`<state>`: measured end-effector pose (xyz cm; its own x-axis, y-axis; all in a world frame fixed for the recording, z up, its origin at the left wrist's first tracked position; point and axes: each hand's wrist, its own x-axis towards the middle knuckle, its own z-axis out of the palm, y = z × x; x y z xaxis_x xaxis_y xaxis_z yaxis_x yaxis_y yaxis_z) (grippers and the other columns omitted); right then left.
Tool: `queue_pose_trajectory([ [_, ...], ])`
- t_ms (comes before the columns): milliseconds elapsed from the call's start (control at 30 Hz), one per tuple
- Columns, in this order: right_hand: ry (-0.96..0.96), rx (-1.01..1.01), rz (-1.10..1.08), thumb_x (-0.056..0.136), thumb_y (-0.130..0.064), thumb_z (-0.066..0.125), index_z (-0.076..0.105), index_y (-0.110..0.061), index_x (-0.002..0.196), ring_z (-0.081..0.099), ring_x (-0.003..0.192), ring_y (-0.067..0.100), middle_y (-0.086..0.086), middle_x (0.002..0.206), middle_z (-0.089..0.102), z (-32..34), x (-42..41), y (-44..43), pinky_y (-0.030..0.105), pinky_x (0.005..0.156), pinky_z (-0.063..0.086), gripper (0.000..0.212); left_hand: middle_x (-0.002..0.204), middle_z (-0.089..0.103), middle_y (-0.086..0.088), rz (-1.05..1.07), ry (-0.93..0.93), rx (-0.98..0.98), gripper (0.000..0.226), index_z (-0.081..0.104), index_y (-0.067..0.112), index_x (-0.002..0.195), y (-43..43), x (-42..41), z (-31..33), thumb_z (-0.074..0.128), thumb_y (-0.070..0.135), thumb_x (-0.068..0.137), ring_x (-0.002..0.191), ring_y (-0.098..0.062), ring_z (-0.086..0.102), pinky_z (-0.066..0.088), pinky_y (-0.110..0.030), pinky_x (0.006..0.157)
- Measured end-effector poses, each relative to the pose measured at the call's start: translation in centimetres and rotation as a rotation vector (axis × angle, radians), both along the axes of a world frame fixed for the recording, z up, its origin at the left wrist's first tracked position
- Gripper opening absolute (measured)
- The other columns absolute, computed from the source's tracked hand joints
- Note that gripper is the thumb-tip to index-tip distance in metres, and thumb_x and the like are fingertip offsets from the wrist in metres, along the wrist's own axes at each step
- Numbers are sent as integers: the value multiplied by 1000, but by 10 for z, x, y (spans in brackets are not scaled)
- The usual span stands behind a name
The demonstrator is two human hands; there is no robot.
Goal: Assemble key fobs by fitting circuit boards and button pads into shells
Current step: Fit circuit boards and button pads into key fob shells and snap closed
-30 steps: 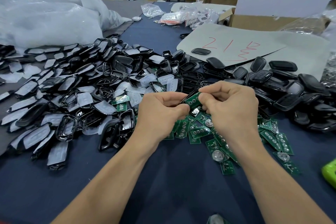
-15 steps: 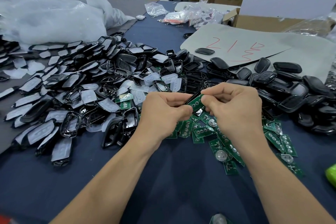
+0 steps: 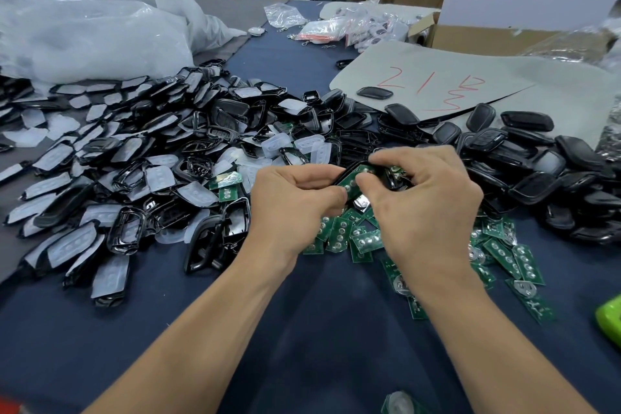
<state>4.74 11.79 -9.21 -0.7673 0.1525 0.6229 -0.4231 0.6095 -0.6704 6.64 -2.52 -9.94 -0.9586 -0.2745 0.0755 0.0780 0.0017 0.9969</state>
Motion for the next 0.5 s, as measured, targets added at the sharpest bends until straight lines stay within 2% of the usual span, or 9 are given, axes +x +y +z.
queue_pose_trajectory([
  [67,-204,-106,61,71,-30,89,79,-38,105,62,78,-6,-28,79,62,-1,-4,2,8,76,48,36,77,80,-3,2,6,12,45,84,33,74,0,0,0,77,-11,78,67,-15,76,58,-22,61],
  [100,-304,-161,133,75,-30,86,78,-40,103,67,75,-5,-23,79,69,-2,-6,3,17,76,55,32,78,80,-3,-1,7,16,45,84,32,74,-1,-1,0,76,-11,79,67,-15,76,58,-22,62],
  [167,-451,-307,290,82,-18,82,80,-35,87,70,61,7,-6,69,75,-3,-11,5,33,68,62,18,81,81,-1,-18,7,-15,40,84,33,78,-1,-1,0,76,-7,80,71,-15,77,59,-23,65],
  [200,-486,-365,332,84,-11,81,79,-29,81,69,54,13,1,64,74,-4,-13,7,37,60,61,18,82,81,1,-30,12,-61,36,84,34,80,-1,0,0,76,-1,80,73,-14,76,59,-24,66],
  [267,-521,-441,379,83,-2,81,80,-16,83,63,48,17,9,61,72,-6,-15,12,32,49,55,15,82,81,8,-62,24,-196,27,83,34,88,1,1,-1,74,11,79,73,-9,75,59,-26,67],
  [333,-547,-490,405,80,1,82,79,-8,86,60,46,19,13,61,71,-7,-15,14,28,46,51,11,80,79,13,-83,27,-299,28,82,37,93,2,2,-3,73,15,77,68,-3,71,60,-28,66],
  [433,-569,-469,409,80,-2,84,79,-11,84,61,48,24,14,62,71,-10,-15,12,32,46,52,11,78,79,13,-56,-1,-269,40,81,45,86,0,1,-5,74,7,77,68,-5,70,65,-44,72],
  [467,-572,-460,419,80,-3,84,80,-14,82,61,49,24,13,62,71,-10,-15,10,33,47,52,11,79,79,15,-34,7,-265,45,80,50,83,-1,0,-5,75,5,77,70,-5,72,65,-44,74],
  [500,-568,-441,429,82,-5,83,80,-16,81,62,50,24,11,62,72,-10,-14,7,34,49,53,11,78,78,19,-7,21,-282,49,78,53,80,-1,0,-5,75,4,79,72,-2,73,65,-38,75],
])
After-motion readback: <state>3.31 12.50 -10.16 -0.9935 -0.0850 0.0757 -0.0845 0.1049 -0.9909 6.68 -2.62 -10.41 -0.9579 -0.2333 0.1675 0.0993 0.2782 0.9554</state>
